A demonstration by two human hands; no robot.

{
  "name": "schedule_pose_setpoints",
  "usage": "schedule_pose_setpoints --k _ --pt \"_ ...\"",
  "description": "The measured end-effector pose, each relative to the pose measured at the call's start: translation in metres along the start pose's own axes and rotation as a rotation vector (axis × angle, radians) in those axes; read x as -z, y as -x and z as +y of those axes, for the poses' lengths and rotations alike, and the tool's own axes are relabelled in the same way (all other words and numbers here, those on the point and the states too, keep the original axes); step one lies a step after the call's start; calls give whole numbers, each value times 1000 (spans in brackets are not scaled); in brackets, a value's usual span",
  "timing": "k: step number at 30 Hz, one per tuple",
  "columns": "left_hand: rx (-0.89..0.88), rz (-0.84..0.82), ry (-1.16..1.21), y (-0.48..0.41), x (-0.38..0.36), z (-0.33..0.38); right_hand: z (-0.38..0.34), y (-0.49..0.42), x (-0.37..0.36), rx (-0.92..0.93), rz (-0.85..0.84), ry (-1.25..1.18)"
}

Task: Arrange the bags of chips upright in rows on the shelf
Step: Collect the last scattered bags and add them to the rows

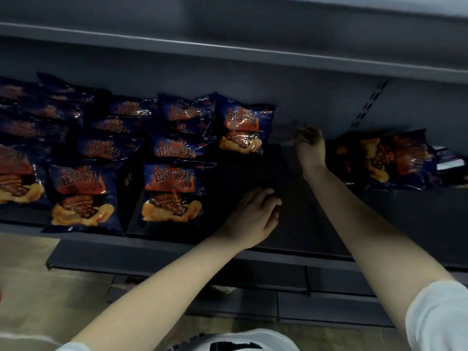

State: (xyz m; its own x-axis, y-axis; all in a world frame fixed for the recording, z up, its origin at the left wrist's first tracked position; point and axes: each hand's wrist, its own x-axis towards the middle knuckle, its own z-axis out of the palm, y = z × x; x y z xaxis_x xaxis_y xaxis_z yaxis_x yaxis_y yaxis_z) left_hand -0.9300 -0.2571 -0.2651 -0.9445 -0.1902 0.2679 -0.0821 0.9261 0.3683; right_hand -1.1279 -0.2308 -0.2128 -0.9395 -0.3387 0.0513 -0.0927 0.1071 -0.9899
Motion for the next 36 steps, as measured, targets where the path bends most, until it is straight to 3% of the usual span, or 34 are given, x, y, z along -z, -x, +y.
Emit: schedule_pose_setpoints --k 8,13,16,24,29,36 --pt "-231 111 46 -74 2 32 -19 21 95 136 167 -8" --pt "-264 91 52 -117 -17 74 -16 44 163 238 303 405" --pt "-223 42 60 -141 -31 93 -11 56 193 229 326 527" --pt "-217 -2 22 -192 -41 142 3 80 243 40 128 798" --pt "-102 -261 -64 -217 -60 137 13 90 255 23 130 776" --pt "-242 -3 -18 -207 -67 130 33 98 262 44 103 778"
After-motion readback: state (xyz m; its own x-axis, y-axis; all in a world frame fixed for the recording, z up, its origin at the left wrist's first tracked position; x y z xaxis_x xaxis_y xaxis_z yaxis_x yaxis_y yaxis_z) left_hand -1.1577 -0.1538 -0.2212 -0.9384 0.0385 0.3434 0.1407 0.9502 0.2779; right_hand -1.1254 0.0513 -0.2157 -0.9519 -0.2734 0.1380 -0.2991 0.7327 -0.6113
